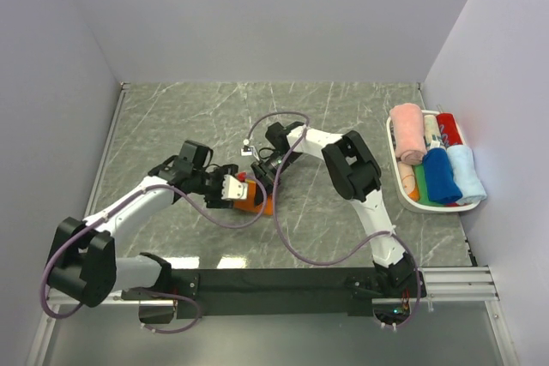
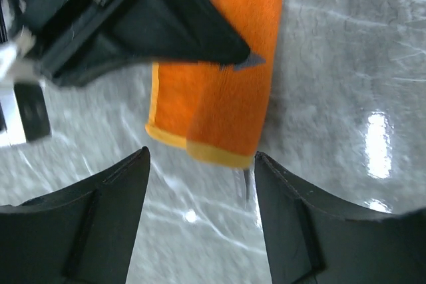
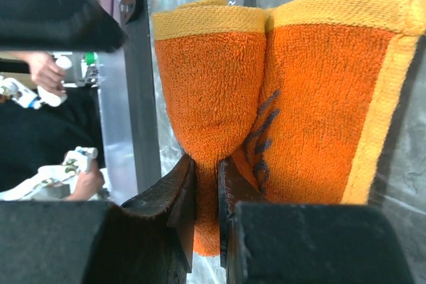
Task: Roll the towels
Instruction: Roll the towel
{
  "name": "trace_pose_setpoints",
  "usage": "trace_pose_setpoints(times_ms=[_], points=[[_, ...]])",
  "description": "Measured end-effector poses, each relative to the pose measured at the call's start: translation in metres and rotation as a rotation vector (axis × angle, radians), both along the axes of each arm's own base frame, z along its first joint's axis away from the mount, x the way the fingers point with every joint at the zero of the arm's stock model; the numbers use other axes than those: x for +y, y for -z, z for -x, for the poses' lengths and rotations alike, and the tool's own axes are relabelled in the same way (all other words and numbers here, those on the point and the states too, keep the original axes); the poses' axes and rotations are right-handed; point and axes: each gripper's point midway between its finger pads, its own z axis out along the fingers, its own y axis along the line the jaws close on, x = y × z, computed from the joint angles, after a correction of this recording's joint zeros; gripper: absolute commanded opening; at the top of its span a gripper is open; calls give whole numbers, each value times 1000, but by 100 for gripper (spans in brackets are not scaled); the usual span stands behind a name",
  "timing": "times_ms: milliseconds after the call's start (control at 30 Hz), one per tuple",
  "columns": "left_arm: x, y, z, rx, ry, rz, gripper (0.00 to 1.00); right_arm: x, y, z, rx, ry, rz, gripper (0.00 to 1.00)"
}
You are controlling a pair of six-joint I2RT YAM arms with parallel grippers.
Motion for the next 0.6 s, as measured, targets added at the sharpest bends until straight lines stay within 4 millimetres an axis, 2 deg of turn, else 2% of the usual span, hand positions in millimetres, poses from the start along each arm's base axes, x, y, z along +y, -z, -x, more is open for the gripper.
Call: trace_pose_setpoints(times_ms=[200, 333, 500, 600], points=[[-20, 11, 5, -40, 102, -33, 67, -3, 1, 2, 54, -2, 2, 0], [-23, 19, 11, -54, 129, -48, 66, -5, 2, 0, 98, 9, 0, 0], [-25, 40, 21, -79, 150, -80, 66, -7, 2, -1, 136, 21, 6, 0], [-26, 50, 20, -109, 151, -94, 64, -7, 3, -1, 161, 27, 11, 0]])
